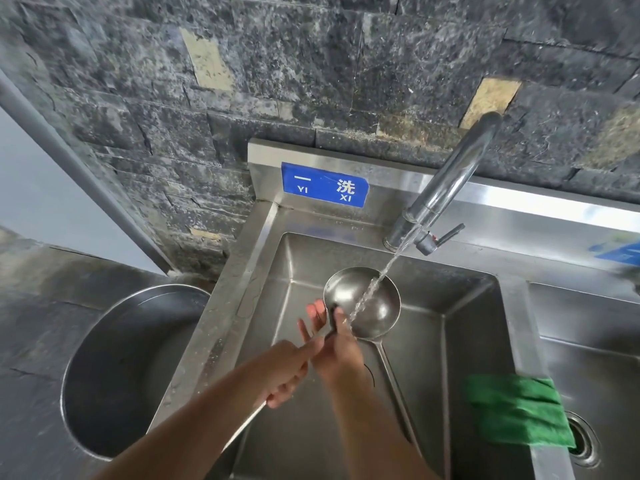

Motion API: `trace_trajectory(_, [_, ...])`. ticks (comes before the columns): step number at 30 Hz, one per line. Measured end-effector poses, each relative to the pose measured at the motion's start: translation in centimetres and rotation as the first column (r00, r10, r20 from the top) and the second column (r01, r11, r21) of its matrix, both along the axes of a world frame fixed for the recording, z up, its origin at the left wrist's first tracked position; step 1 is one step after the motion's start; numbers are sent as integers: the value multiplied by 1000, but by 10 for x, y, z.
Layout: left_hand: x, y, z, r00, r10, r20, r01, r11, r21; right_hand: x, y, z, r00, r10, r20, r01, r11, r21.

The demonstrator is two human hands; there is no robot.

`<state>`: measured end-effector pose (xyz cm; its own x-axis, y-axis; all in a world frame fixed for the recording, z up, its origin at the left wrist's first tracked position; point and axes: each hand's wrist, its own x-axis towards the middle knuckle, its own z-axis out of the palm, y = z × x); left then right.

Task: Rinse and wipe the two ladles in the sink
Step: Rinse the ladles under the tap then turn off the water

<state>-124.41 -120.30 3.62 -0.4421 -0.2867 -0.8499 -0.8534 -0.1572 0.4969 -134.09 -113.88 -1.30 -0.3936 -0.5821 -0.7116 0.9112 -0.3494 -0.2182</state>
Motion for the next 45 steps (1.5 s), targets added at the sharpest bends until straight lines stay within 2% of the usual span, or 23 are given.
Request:
trace_trajectory(3, [2,-3,2,1000,3,31,-4,1000,24,-16,12,-2,993,111,-40,-109,994,31])
trace_trajectory(6, [2,-10,4,996,-76,47,76,997,4,-32,32,-10,972,201,-117,-172,959,224])
trace_trajectory(8, [4,-14,8,990,-126,64,128,991,-26,-44,43,-14,923,323,-211,-239,907,345])
trace_trajectory(11, [12,-20,14,958,-270,96,286,930,-232,-68,59,-14,822,467,-325,-281,830,482])
trace_trajectory(12, [15,-21,16,932,-341,120,362,875,-320,-76,62,-12,697,600,-394,-301,743,598])
trace_trajectory(14, [18,-24,19,891,-425,161,450,777,-441,-87,62,-8,271,866,-421,-256,486,836])
trace_trajectory(15, [18,-25,18,882,-438,173,465,746,-477,-91,59,-4,87,928,-363,-167,372,913])
trace_trajectory(17, [17,-28,16,870,-447,208,485,698,-527,-99,48,11,-175,963,-205,79,222,972])
trace_trajectory(19, [12,-28,11,854,-450,260,512,643,-570,-109,33,26,-405,913,-47,237,154,959])
trace_trajectory(21, [8,-24,6,814,-471,340,570,533,-625,-111,15,33,-661,741,117,293,112,950])
trace_trajectory(22, [6,-21,5,802,-471,367,584,490,-647,-105,7,34,-735,663,145,288,110,951])
trace_trajectory(24, [3,-16,4,811,-455,368,568,462,-681,-93,1,28,-780,623,51,187,154,970])
trace_trajectory(27, [5,-17,3,845,-415,338,518,475,-711,-94,6,21,-785,610,-107,12,189,982])
trace_trajectory(28, [8,-18,2,858,-400,322,497,488,-717,-97,11,21,-745,643,-176,-61,197,979])
trace_trajectory(31, [14,-20,-7,904,-371,214,401,556,-728,-101,31,20,-493,783,-381,-197,326,925])
trace_trajectory(32, [16,-19,-11,913,-372,170,369,572,-733,-98,37,17,-443,786,-431,-207,379,902])
trace_trajectory(34, [20,-15,-18,918,-385,99,330,598,-731,-89,45,12,-392,793,-466,-175,433,884])
trace_trajectory(36, [23,-8,-22,912,-409,35,295,594,-748,-82,47,12,-367,838,-403,-105,394,913])
trace_trajectory(38, [25,-1,-25,894,-448,-8,263,540,-799,-81,47,8,-286,884,-370,-101,357,929])
trace_trajectory(40, [28,3,-26,879,-476,-35,236,496,-836,-81,47,6,-138,908,-396,-123,382,916])
trace_trajectory(42, [32,2,-28,869,-491,-61,213,482,-850,-86,43,-2,92,898,-430,-143,440,887])
trace_trajectory(44, [38,-2,-31,872,-480,-96,173,486,-857,-95,40,-11,380,844,-379,-221,481,849])
trace_trajectory(45, [40,-4,-32,880,-460,-117,150,502,-852,-95,39,-8,474,809,-347,-255,503,826])
